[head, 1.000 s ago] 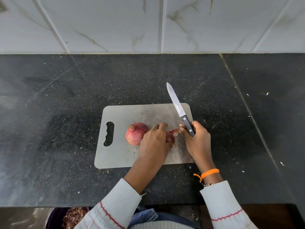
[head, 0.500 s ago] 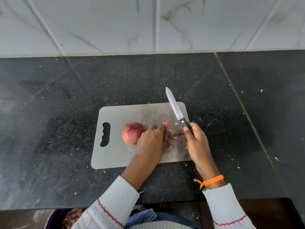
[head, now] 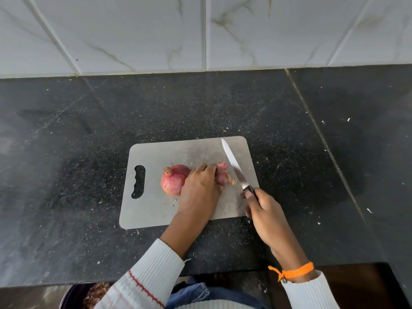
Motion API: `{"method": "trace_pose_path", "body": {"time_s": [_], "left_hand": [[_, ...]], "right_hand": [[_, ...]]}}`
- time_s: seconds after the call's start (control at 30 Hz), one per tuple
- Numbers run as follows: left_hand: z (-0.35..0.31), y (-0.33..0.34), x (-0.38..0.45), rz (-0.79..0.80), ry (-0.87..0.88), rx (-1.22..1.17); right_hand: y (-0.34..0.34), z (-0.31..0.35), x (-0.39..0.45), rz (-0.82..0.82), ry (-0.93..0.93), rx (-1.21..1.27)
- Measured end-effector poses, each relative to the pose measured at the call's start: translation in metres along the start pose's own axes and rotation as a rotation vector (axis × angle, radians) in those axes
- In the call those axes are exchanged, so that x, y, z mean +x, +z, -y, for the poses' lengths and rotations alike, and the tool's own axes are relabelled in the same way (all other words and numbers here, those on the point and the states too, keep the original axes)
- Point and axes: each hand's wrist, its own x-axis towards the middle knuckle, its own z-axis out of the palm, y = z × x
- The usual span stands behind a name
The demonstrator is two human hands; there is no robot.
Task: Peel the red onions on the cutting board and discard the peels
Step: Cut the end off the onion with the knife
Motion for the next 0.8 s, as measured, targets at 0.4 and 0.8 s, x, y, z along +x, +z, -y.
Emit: {"method": "trace_pose_path", "body": {"time_s": [0.4, 0.8], "left_hand": [[-0.006, 0.004, -0.001, -0.079, 0.012, -0.097], [-0.007, 0.006, 0.006, -0.035, 0.016, -0.1]], "right_hand": [[0.012, 0.005, -0.021, 0.015, -0.026, -0.221], [0.008, 0.021, -0.021, 0.015, -0.009, -0.414]]}}
